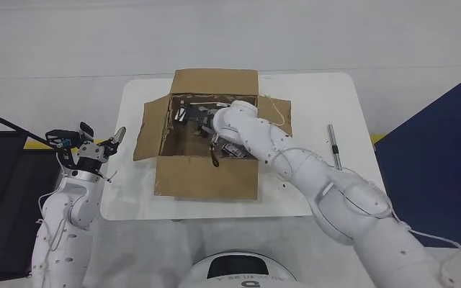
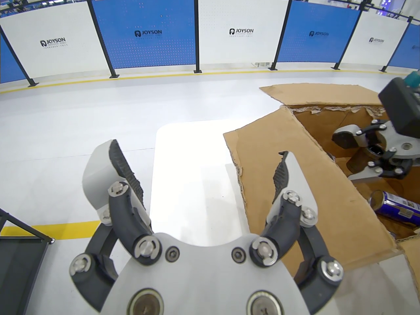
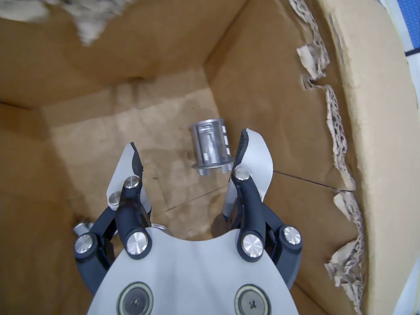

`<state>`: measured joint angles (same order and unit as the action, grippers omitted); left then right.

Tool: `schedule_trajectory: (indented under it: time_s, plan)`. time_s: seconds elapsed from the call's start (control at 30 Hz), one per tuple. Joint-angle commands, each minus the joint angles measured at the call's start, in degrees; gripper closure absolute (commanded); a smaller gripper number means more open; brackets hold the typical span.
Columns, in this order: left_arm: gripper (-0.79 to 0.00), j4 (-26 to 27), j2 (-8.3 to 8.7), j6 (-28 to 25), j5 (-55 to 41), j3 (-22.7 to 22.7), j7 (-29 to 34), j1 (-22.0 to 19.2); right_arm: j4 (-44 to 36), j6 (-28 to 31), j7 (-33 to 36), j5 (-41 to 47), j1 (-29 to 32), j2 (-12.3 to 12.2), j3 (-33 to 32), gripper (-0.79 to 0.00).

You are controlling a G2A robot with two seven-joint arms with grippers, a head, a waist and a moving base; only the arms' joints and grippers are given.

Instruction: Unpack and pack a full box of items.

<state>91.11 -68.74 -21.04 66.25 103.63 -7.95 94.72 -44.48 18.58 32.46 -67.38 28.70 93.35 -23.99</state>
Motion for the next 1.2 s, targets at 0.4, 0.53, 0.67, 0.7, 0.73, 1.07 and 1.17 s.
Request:
schedule_trajectory:
  time_s: [0.4,0.53,0.67,0.7,0.73,1.07,1.17]
  plan:
    - [-0.785,0.0,0.00,0.0,0.0,0.0,0.0,0.0,20.3,2.5,-4.5,-1.0,-3.8,9.4,4.1,-0.566]
    - [-0.785,0.0,0.00,0.0,0.0,0.0,0.0,0.0,23.5,5.8,-3.5,-1.1,-3.8,11.5,4.9,-0.391]
    - [-0.785,0.0,0.00,0.0,0.0,0.0,0.0,0.0,26.1,9.6,-5.2,0.2,-5.0,12.6,4.3,-0.351]
    - [-0.785,0.0,0.00,0.0,0.0,0.0,0.0,0.0,26.6,9.2,-5.7,0.0,-5.3,12.8,4.3,-0.357]
    - [-0.785,0.0,0.00,0.0,0.0,0.0,0.0,0.0,27.0,8.6,-6.2,-0.1,-5.6,12.9,4.2,-0.360]
    - [-0.785,0.0,0.00,0.0,0.0,0.0,0.0,0.0,28.8,6.8,-7.7,0.3,-5.1,14.5,3.3,-0.391]
    - [-0.785,0.0,0.00,0.0,0.0,0.0,0.0,0.0,29.6,6.9,-8.1,0.6,-4.8,15.0,3.1,-0.477]
